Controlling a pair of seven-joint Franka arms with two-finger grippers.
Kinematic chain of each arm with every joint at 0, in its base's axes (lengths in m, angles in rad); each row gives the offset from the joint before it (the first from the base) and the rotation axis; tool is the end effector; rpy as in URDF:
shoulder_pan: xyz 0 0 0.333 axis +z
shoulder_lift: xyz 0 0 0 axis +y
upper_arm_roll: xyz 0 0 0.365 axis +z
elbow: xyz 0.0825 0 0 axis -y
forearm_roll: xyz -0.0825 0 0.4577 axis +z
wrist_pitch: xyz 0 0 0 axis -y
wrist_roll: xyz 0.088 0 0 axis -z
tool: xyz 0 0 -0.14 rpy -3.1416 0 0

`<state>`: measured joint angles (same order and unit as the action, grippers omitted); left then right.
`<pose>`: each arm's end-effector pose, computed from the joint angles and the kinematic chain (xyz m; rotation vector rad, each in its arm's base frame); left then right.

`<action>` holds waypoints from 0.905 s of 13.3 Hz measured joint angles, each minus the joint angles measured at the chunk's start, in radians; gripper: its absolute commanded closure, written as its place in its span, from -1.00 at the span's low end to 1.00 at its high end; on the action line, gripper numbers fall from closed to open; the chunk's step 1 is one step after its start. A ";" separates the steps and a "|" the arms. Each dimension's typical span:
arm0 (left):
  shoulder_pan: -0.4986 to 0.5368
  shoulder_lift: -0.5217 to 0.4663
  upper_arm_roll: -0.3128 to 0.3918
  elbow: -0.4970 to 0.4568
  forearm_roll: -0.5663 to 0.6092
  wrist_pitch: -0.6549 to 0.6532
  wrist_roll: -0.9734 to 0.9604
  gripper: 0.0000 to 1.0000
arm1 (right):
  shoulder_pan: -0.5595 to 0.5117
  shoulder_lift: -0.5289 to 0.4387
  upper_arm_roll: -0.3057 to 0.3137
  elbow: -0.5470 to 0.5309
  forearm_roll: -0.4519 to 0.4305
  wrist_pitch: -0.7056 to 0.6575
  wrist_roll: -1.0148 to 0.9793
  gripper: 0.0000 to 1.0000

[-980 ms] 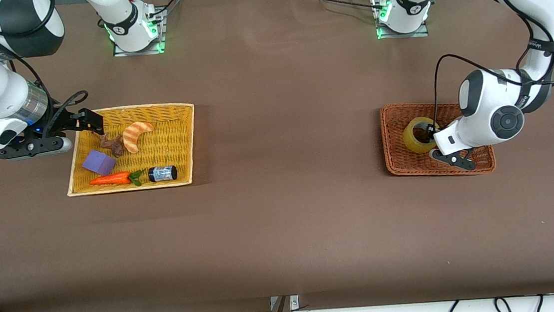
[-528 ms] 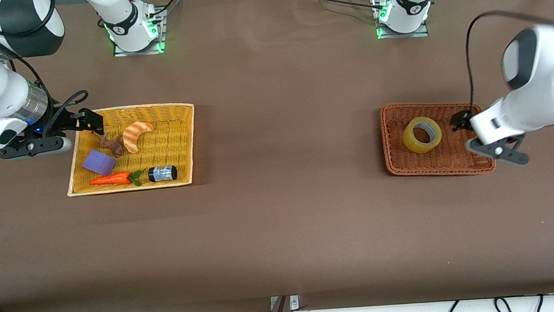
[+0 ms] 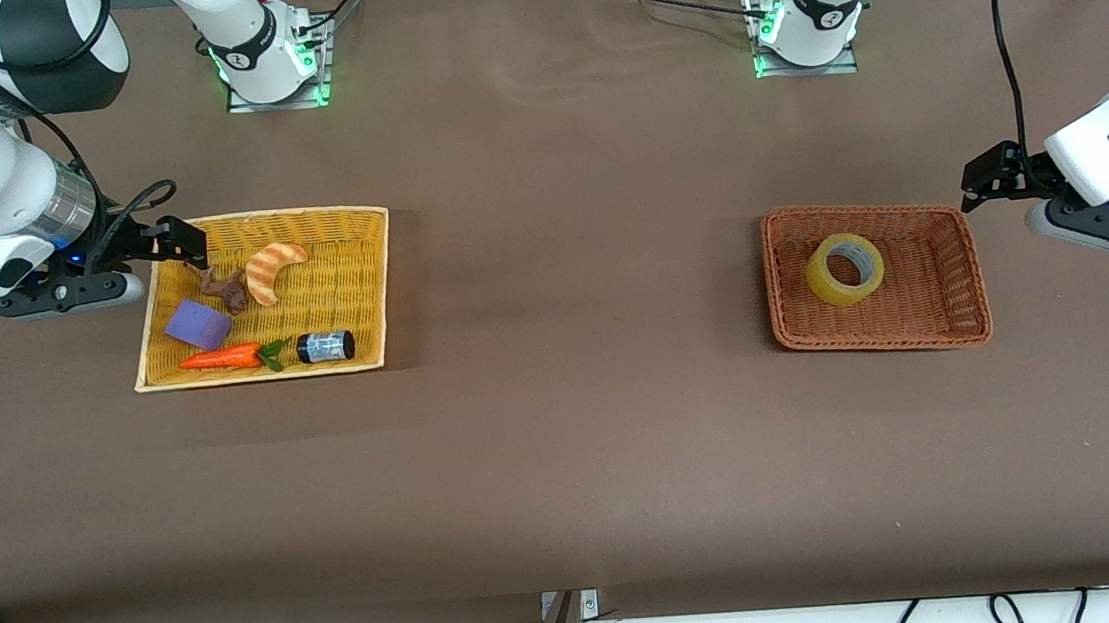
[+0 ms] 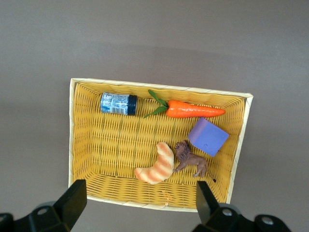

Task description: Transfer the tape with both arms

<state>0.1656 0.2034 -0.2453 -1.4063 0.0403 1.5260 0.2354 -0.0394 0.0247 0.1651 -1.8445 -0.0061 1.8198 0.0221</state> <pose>0.6890 -0.0329 0.5952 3.0864 -0.4853 -0.1200 0.6293 0.0781 0.4962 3.1309 0.1650 -0.0765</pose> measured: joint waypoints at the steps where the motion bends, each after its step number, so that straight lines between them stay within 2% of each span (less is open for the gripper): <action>1: -0.007 -0.001 0.004 0.002 -0.005 0.001 -0.086 -1.00 | 0.000 -0.001 0.000 0.000 0.000 0.000 0.000 -1.00; 3: -0.053 -0.009 0.057 0.001 -0.014 0.002 -0.246 -1.00 | 0.000 -0.004 0.000 0.000 0.000 0.000 0.000 -1.00; 5: -0.107 -0.045 0.144 -0.023 -0.057 -0.001 -0.270 -1.00 | 0.000 -0.006 0.000 0.000 0.000 0.000 0.000 -1.00; 6: -0.115 -0.077 0.163 -0.053 -0.067 -0.002 -0.269 -1.00 | 0.000 -0.007 0.000 -0.001 0.000 0.000 0.000 -1.00; 9: -0.118 -0.150 0.170 -0.124 -0.070 -0.008 -0.269 -1.00 | 0.000 -0.007 0.000 -0.001 0.000 0.000 0.000 -1.00; 12: -0.118 -0.158 0.170 -0.138 -0.070 -0.009 -0.269 -1.00 | 0.000 -0.007 0.000 -0.001 0.000 0.000 0.000 -1.00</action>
<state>0.0475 0.0455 -0.0755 -1.5443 -0.0297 1.5172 -0.0337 -0.0393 0.0174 0.1652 -1.8454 -0.0061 1.8198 0.0221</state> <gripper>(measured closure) 0.000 0.000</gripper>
